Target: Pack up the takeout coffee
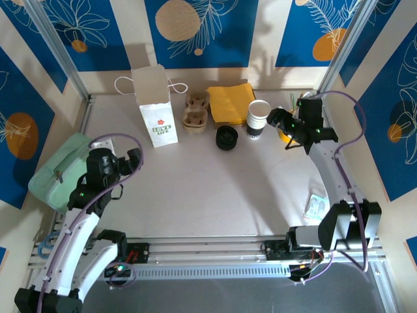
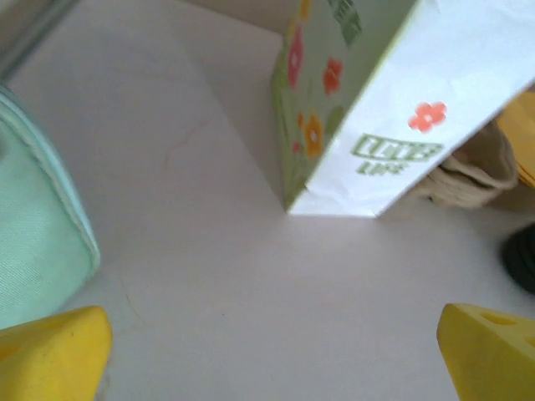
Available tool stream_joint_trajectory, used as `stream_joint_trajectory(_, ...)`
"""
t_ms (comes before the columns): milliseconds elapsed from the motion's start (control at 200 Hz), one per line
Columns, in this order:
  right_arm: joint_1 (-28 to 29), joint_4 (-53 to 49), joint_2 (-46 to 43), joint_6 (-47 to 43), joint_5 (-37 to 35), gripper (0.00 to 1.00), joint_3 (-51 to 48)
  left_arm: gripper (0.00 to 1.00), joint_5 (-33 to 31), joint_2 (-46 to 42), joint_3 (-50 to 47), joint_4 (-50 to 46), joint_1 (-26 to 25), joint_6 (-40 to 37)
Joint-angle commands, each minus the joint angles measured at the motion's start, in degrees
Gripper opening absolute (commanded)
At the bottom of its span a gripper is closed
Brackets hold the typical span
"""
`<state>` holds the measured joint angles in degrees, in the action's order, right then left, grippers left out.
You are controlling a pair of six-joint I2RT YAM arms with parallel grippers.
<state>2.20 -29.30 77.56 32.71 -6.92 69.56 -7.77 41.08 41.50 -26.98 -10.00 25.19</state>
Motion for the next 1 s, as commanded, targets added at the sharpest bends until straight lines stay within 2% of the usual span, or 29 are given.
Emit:
stream_joint_trajectory(0, 3.0, -9.2, 4.3, -0.4, -2.8, 0.87, 6.9, 1.00, 8.0, 0.0, 4.6, -6.9, 0.0, 0.0)
stream_joint_trajectory(70, 4.3, -10.9, 7.6, -0.4, -4.6, 0.83, 11.4, 0.99, 10.8, 0.3, 6.0, -7.5, 0.0, -0.4)
stream_joint_trajectory(115, 5.0, -12.0, 9.9, -0.6, -5.3, 0.77, 14.2, 0.99, 12.0, 0.3, 6.6, -7.5, -0.1, -0.6)
stream_joint_trajectory(350, 7.3, -16.0, 19.2, -1.0, -12.2, 0.71, 24.3, 0.99, 13.8, -0.1, 7.3, -7.6, -0.2, -1.3)
stream_joint_trajectory(995, 5.0, -16.5, 28.5, -2.1, -8.6, 0.47, 31.2, 1.00, 15.0, 0.8, 7.3, -7.4, -0.1, -1.1)
